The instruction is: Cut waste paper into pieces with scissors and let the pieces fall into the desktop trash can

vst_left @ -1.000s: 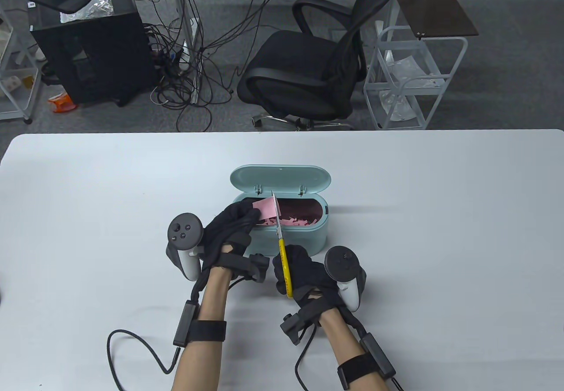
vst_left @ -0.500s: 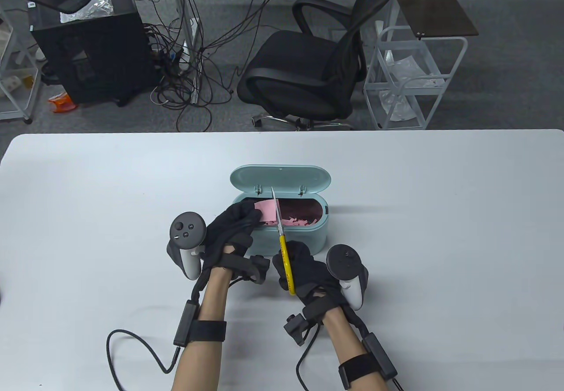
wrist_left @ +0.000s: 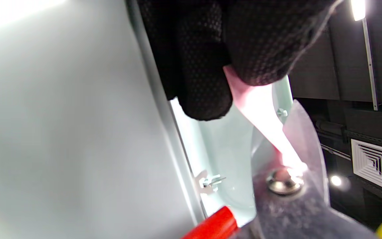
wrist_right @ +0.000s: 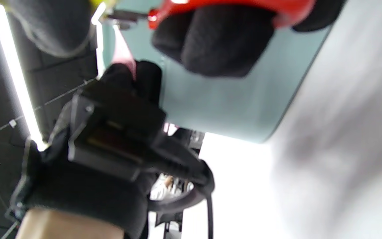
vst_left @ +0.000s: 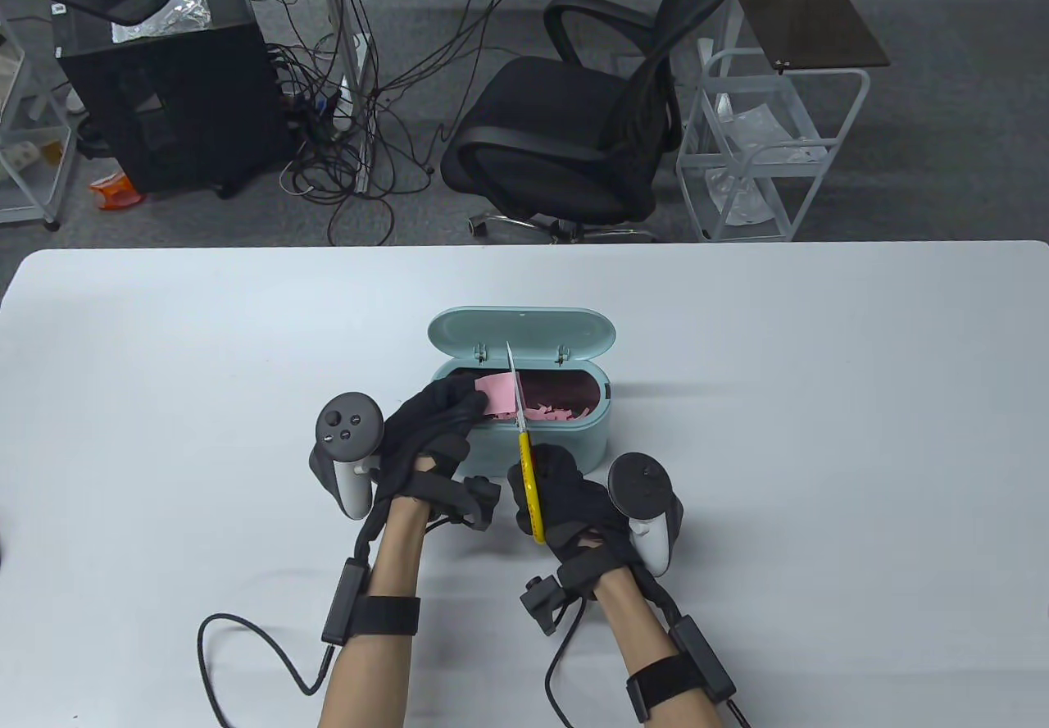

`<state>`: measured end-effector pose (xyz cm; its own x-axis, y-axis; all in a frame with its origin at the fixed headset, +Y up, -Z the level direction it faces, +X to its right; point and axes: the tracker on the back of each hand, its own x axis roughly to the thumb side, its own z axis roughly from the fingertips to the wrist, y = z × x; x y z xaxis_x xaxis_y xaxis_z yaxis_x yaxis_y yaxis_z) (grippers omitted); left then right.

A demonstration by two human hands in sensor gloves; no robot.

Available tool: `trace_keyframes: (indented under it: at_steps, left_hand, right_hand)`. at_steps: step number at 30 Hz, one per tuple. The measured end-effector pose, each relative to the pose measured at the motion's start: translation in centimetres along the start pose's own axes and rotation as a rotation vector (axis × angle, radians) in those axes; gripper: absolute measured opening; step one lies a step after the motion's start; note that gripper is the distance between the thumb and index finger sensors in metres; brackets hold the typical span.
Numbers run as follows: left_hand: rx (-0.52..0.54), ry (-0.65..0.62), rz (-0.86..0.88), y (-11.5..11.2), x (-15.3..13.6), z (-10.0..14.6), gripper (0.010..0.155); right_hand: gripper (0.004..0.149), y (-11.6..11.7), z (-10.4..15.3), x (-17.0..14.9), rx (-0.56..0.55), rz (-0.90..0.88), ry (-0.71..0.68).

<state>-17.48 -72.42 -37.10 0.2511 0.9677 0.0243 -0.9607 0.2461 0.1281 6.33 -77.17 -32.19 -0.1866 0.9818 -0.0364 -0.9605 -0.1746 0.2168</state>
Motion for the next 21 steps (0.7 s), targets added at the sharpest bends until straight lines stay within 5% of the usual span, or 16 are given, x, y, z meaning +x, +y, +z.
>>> trace_keyframes:
  at_steps: [9,21]
  left_hand:
    - [0.033,0.037,-0.004,-0.1,0.1,0.2,0.039]
    - [0.051,0.066,0.152,0.1,-0.7,0.3,0.039]
  right_hand:
    - [0.075,-0.5,0.2,-0.1,-0.045,-0.046,-0.018]
    - [0.093,-0.2,1.2,-0.9,0.070,0.132,0.009]
